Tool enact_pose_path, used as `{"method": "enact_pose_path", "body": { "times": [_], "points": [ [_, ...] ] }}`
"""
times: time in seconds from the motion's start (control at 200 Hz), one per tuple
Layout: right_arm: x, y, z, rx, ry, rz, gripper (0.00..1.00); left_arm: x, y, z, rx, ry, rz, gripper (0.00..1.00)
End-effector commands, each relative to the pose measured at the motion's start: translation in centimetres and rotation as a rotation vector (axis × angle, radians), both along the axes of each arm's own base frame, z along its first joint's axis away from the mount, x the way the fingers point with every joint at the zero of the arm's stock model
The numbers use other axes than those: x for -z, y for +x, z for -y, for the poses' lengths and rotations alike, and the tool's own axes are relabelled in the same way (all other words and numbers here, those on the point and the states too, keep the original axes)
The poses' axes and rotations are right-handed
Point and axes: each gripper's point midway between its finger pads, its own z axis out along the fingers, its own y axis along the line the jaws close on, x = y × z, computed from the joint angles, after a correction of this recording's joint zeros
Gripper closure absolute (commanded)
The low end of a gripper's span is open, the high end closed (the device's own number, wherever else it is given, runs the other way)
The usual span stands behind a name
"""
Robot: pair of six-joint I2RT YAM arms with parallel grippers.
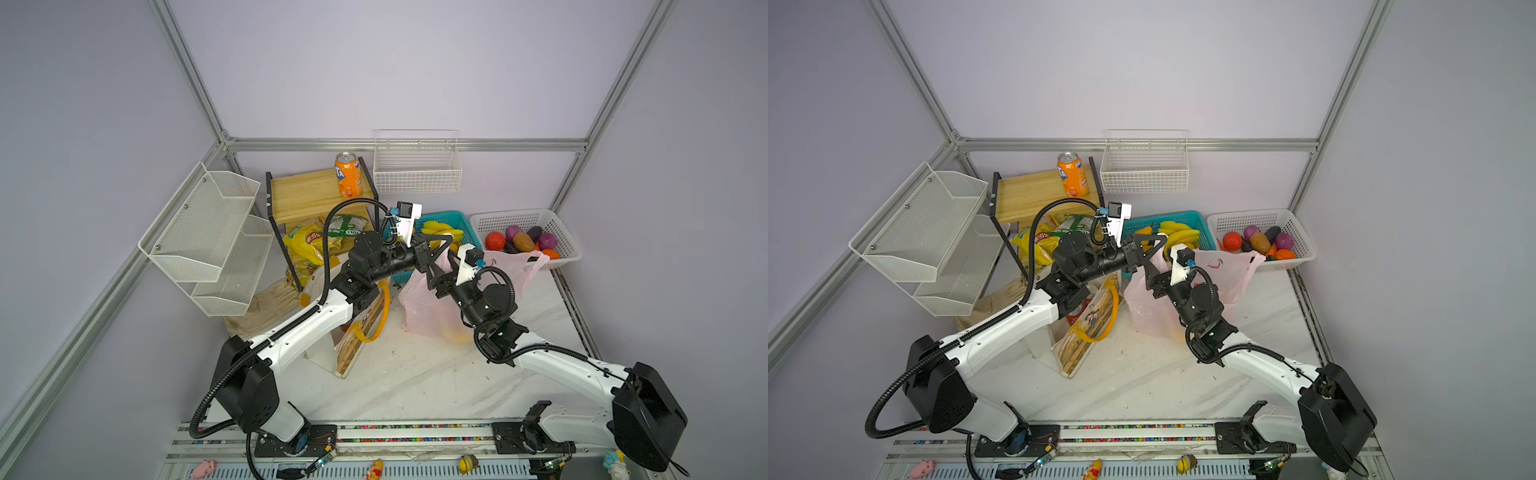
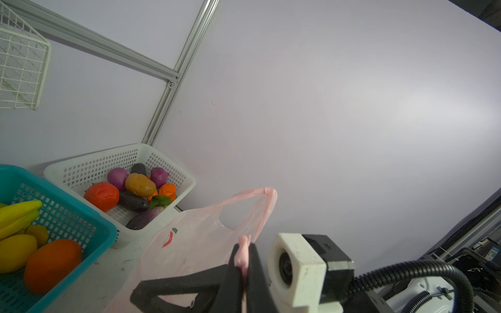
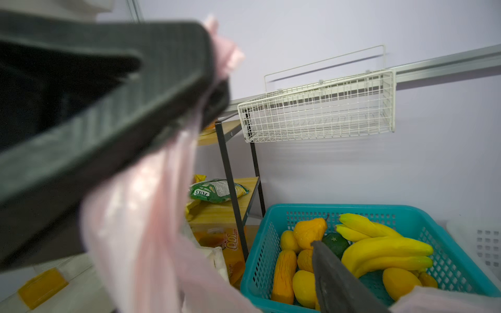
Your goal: Place the mixed food into the grocery bags and tie them
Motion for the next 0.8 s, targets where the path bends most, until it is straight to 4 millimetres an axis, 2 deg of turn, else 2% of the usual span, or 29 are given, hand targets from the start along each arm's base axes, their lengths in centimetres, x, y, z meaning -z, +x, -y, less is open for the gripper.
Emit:
{"method": "enact_pose_path", "body": {
  "times": [0.0,0.11,0.175,0.31,0.49,0.625,0.705,0.795],
  "points": [
    [-0.8,1.1,1.2,0.106,0.047,0.013,0.32,-2.1,-1.7,-0.9,0.011,-0.055,0.043,1.00],
    [2.2,1.6,1.2,0.124,-0.008,-0.049,0.34,-2.1,-1.7,-1.1,0.004,-0.058,0.038,1.00],
    [2.8,0.9,1.4,0.112,-0.023,-0.035,0.34,-2.0,-1.7,-1.1,0.002,-0.057,0.034,1.00],
    [0.8,-0.9,0.8,0.025,-0.055,0.066,0.34,-1.9,-1.5,-1.1,0.000,-0.058,0.026,1.00],
    [-1.7,-2.4,-1.0,-0.082,-0.130,0.187,0.17,-2.0,-1.5,-1.1,0.001,-0.062,0.019,1.00],
    [-2.8,-2.5,-2.0,-0.114,-0.145,0.233,0.14,-2.1,-1.6,-1.2,0.002,-0.067,0.015,1.00],
    [-1.9,-2.0,-2.7,-0.126,-0.160,0.230,0.17,-2.3,-1.7,-1.3,-0.003,-0.070,0.015,1.00],
    [1.0,-1.3,-3.4,-0.138,-0.176,0.184,0.26,-2.5,-1.7,-1.4,-0.007,-0.079,0.009,1.00]
  ]
}}
